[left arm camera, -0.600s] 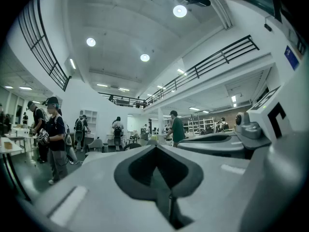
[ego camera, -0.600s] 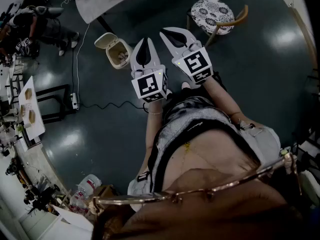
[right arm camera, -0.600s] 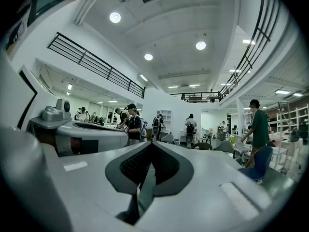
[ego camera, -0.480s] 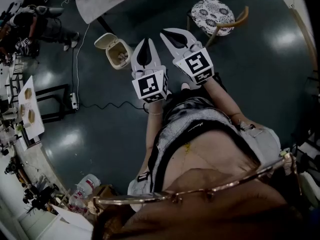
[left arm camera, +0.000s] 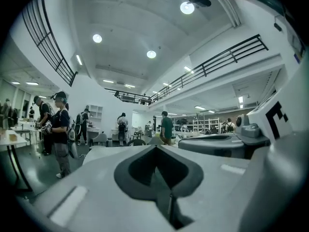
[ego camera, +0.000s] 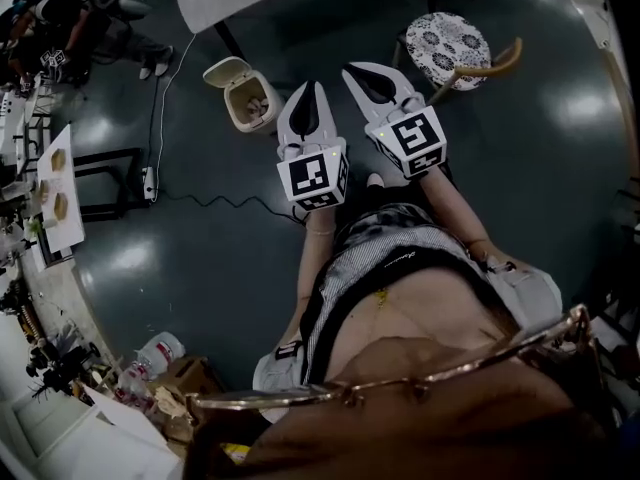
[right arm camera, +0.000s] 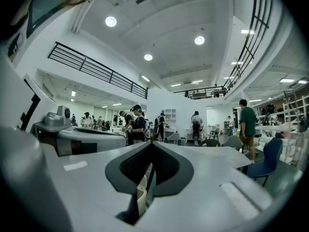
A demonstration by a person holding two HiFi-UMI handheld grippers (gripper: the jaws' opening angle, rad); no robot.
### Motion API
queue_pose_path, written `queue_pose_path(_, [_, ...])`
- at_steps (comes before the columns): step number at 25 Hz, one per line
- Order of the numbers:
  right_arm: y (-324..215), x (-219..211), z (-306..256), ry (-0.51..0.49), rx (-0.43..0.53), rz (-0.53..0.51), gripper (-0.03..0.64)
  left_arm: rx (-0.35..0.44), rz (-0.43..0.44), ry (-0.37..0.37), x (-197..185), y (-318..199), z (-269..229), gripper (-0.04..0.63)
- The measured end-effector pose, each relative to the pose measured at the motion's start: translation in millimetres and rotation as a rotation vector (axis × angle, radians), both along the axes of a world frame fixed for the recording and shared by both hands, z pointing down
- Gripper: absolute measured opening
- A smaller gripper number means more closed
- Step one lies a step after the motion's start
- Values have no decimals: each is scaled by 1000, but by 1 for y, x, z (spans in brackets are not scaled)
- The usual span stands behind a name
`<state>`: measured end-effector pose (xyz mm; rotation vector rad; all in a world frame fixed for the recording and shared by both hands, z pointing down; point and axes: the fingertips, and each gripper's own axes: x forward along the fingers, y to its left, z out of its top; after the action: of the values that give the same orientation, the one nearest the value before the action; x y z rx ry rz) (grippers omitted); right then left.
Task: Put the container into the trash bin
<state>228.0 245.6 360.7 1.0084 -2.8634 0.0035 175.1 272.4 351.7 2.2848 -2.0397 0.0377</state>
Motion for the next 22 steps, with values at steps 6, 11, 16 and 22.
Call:
queue_pose_path(6, [-29,-21,6,1,-6,37,28,-19,19,30,-27,-27,9,0])
queue_pose_path(11, [-61,-44,5,5,6,70,26,-42,48,4,-56,-58,16,0])
queue_pose_path(16, [-92,-83,7,3,3,90,26,-39,98,11,-88,-92,17,0])
queue_pose_path(22, [-121,-121,8,0,-4,109,26,-32,121,24,-123,-122,15,0])
